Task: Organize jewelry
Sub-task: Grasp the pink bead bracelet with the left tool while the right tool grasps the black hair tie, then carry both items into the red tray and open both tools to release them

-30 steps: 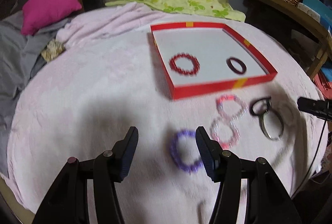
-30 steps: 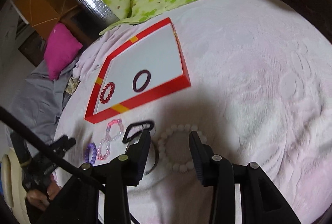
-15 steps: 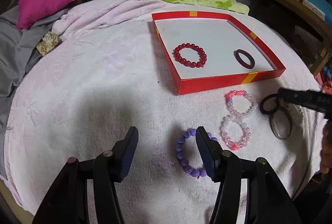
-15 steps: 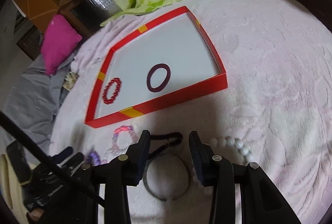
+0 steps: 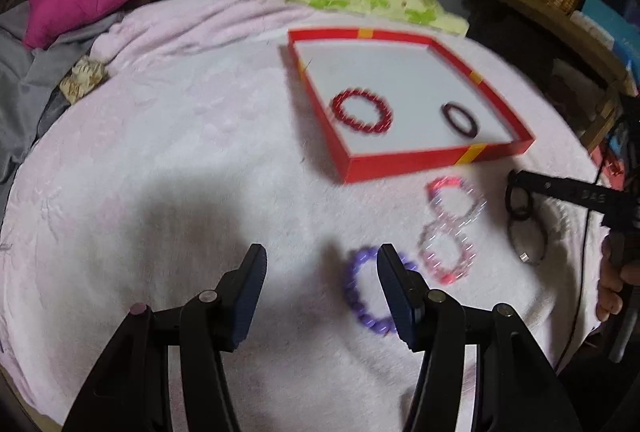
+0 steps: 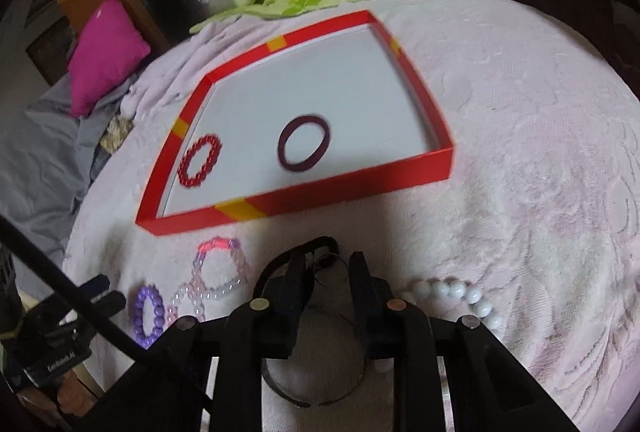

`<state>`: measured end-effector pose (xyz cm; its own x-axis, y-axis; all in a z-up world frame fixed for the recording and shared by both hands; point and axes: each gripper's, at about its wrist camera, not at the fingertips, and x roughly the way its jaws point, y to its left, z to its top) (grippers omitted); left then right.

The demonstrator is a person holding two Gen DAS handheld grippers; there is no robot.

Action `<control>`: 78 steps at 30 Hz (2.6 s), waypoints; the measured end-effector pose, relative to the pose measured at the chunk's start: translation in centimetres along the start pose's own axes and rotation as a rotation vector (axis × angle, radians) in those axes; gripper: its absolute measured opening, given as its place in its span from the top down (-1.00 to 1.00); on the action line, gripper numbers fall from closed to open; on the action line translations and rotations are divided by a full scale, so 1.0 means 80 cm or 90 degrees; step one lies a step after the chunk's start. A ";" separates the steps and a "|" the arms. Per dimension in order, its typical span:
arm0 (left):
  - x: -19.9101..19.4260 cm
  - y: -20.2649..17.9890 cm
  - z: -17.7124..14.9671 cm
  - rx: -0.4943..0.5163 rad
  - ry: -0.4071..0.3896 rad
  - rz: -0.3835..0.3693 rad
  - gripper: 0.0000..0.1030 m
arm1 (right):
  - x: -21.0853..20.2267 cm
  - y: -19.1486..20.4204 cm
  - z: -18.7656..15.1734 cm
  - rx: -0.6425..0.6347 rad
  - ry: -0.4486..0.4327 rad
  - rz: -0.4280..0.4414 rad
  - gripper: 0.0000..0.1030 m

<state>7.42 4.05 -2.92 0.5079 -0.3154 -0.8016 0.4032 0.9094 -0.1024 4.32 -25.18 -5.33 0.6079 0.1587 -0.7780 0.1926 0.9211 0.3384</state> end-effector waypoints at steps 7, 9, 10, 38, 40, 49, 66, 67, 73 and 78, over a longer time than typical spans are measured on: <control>0.021 -0.038 0.021 0.025 -0.007 -0.033 -0.13 | -0.014 -0.019 0.003 0.052 -0.021 0.006 0.53; 0.038 -0.049 0.027 0.036 0.011 -0.028 -0.13 | -0.018 -0.024 0.004 0.065 -0.028 0.010 0.53; 0.045 -0.051 0.028 0.037 0.020 -0.028 -0.13 | -0.019 -0.024 0.004 0.067 -0.030 0.011 0.53; 0.022 -0.114 0.049 0.091 -0.030 -0.123 0.86 | -0.045 -0.028 0.019 0.081 -0.096 0.053 0.53; 0.020 -0.112 0.056 0.090 -0.040 -0.126 0.86 | -0.043 -0.024 0.018 0.075 -0.094 0.054 0.53; -0.008 -0.103 0.071 0.066 -0.096 -0.140 0.86 | -0.046 -0.007 0.027 0.047 -0.123 0.056 0.53; 0.044 -0.074 0.192 0.023 -0.108 -0.131 0.86 | 0.020 -0.016 0.125 0.093 -0.075 0.081 0.53; 0.050 -0.071 0.198 0.021 -0.109 -0.130 0.86 | 0.027 -0.016 0.136 0.093 -0.069 0.072 0.53; 0.099 -0.043 0.225 -0.015 -0.096 -0.123 0.86 | 0.066 -0.003 0.177 0.076 -0.036 0.068 0.53; 0.138 -0.030 0.231 -0.030 -0.067 -0.102 0.86 | 0.099 0.005 0.199 0.073 -0.030 0.057 0.53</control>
<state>26.15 -6.61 -0.64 0.5180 -0.4813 -0.7071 0.4499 0.8564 -0.2534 21.50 -29.20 -2.93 0.6621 0.2194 -0.7166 0.2211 0.8565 0.4664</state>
